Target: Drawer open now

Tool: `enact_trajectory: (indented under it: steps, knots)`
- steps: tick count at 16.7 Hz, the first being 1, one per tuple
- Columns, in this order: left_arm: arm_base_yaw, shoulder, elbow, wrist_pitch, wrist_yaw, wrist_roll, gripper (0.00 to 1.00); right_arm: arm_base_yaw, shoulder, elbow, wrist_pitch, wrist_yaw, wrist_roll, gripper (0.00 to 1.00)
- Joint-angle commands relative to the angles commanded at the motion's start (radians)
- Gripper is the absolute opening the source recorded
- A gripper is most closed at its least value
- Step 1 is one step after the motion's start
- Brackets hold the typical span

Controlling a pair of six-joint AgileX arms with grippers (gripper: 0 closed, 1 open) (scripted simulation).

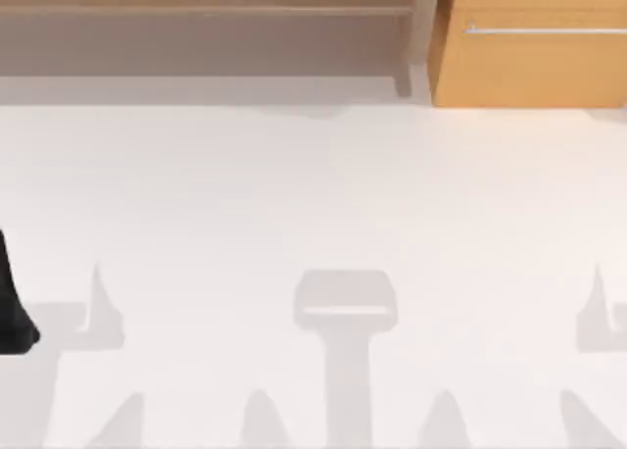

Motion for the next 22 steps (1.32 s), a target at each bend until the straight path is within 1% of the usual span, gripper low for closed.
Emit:
enact_trajectory:
  steps: [3, 6, 9, 17, 20, 22]
  knots:
    - [0.0, 0.0, 0.0, 0.0, 0.0, 0.0, 1.0, -0.005, 0.013, 0.009, 0.009, -0.008, -0.001, 1.0]
    - [0.0, 0.0, 0.0, 0.0, 0.0, 0.0, 1.0, -0.045, 0.111, 0.07, 0.066, -0.057, -0.003, 1.0]
    - [0.0, 0.0, 0.0, 0.0, 0.0, 0.0, 1.0, -0.119, 0.291, 0.168, 0.157, -0.132, -0.001, 1.0]
    - [0.0, 0.0, 0.0, 0.0, 0.0, 0.0, 1.0, -0.367, 0.91, 0.475, 0.443, -0.362, 0.017, 1.0]
    - [0.0, 0.0, 0.0, 0.0, 0.0, 0.0, 1.0, -0.433, 1.084, 0.562, 0.525, -0.425, 0.018, 1.0]
    - [0.0, 0.0, 0.0, 0.0, 0.0, 0.0, 1.0, -0.461, 1.154, 0.599, 0.559, -0.451, 0.017, 1.0]
